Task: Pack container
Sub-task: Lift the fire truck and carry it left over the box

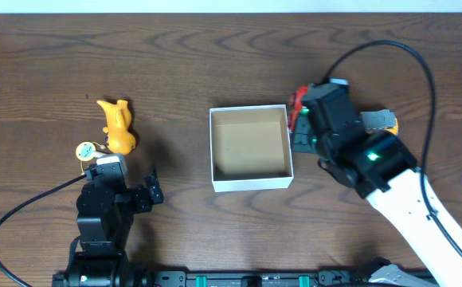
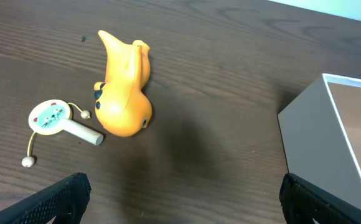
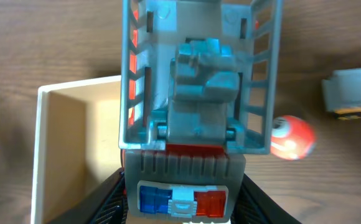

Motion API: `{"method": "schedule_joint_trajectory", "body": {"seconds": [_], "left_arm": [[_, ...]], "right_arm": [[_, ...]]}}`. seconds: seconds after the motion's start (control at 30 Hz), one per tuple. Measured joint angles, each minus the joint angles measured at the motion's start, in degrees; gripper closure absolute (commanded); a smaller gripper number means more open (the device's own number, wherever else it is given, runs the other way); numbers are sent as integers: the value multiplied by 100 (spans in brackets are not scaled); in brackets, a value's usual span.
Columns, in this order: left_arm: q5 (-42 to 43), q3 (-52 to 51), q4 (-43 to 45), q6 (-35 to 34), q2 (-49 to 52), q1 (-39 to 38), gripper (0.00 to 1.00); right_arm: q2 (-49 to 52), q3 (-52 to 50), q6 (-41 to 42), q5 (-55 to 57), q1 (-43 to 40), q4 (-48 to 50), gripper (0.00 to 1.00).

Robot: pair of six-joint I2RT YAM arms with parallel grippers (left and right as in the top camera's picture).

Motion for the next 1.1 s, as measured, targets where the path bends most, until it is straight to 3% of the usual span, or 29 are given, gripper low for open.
{"method": "schedule_joint_trajectory", "body": {"seconds": [0.47,1.1], "left_arm": [[0,0,0,0,0,0,2],[-2,0,-2,0,0,0,2]], "right_arm": [[1434,356,597,90,964,-83,98],[2769,356,732,24,938,26,99]]}}
